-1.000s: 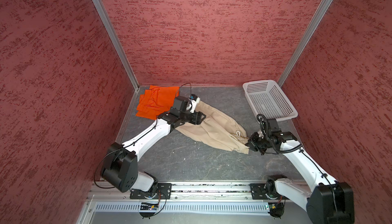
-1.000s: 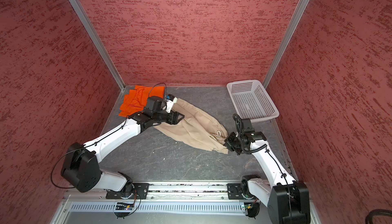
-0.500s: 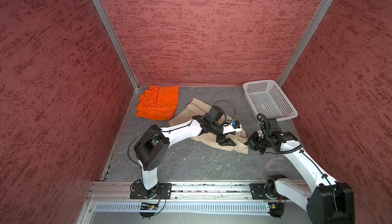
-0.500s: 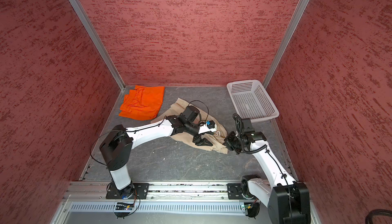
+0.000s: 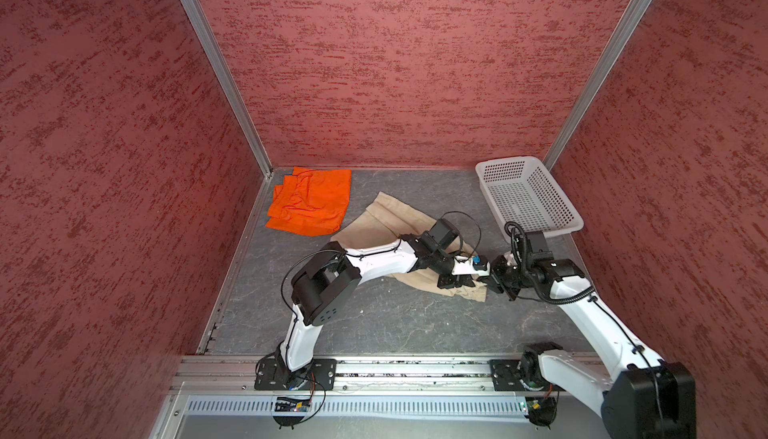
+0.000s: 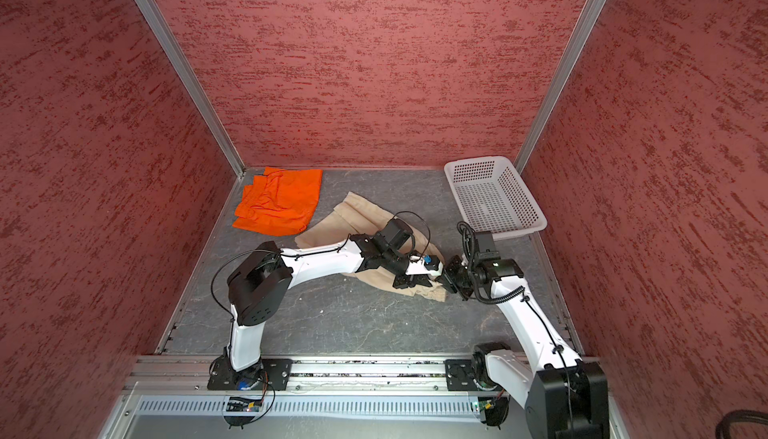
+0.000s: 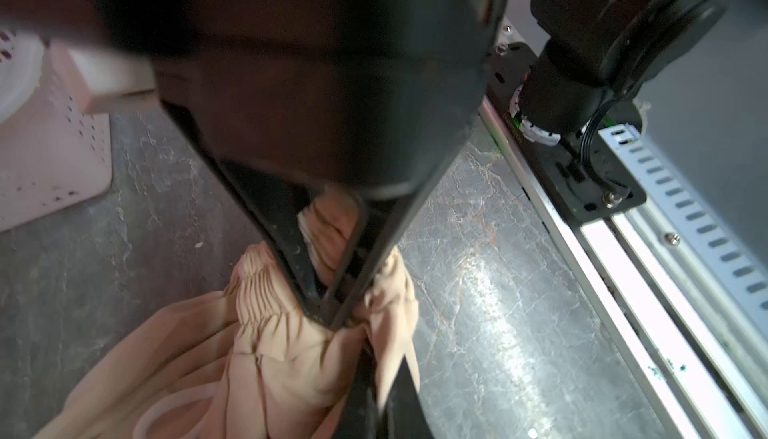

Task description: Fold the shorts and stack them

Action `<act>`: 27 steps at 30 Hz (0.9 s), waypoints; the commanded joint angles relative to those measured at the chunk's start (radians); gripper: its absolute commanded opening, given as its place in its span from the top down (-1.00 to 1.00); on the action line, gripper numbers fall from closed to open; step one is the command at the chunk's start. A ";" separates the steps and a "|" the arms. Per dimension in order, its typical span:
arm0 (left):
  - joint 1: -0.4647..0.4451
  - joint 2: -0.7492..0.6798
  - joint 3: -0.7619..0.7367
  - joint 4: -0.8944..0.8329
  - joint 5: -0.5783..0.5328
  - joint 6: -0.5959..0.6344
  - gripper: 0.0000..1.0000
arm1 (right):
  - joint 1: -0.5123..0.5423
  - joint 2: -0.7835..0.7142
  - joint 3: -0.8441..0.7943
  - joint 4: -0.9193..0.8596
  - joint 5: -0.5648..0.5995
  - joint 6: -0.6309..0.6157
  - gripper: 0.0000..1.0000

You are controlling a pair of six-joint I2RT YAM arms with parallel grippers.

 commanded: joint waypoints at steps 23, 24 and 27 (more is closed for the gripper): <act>0.077 -0.127 -0.014 -0.051 0.146 0.085 1.00 | -0.085 0.194 -0.089 0.305 -0.096 -0.140 0.93; 0.081 -0.121 -0.011 -0.047 0.143 0.083 1.00 | -0.082 0.188 -0.109 0.311 -0.099 -0.136 0.96; 0.091 -0.102 0.002 -0.018 0.129 0.060 1.00 | -0.077 0.169 -0.172 0.319 -0.104 -0.121 1.00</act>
